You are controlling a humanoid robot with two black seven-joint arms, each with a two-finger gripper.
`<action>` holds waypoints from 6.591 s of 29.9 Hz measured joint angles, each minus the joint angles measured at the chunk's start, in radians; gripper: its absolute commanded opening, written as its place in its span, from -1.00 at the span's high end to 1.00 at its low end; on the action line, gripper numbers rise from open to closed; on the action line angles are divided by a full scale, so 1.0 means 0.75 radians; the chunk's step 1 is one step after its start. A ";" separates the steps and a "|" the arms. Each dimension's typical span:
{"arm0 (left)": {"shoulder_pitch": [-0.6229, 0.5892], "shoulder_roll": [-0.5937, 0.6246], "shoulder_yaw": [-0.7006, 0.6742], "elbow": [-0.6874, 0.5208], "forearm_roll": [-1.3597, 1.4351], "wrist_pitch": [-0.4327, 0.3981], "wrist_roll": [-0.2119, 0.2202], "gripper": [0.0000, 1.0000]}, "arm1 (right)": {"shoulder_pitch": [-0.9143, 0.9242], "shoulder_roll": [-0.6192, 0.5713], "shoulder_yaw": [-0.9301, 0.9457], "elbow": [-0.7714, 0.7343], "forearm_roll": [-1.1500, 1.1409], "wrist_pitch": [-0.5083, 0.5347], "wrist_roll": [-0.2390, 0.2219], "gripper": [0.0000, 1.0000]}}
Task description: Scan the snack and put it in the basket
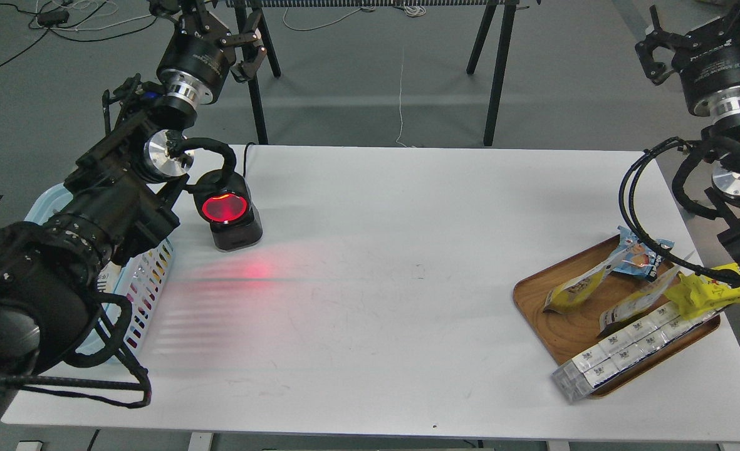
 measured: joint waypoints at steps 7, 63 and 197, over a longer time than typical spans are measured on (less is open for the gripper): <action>-0.002 0.000 -0.003 0.000 0.000 0.000 0.001 -0.99 | 0.008 -0.007 -0.009 0.001 -0.001 0.000 0.000 -0.99; -0.004 0.028 0.011 -0.004 0.010 0.000 0.059 -0.99 | 1.267 -0.294 -1.784 1.270 -2.264 0.000 0.165 -0.86; 0.013 0.055 0.013 0.002 0.010 0.000 0.058 -0.99 | 1.022 0.327 -1.857 0.892 -2.660 -0.269 0.165 0.95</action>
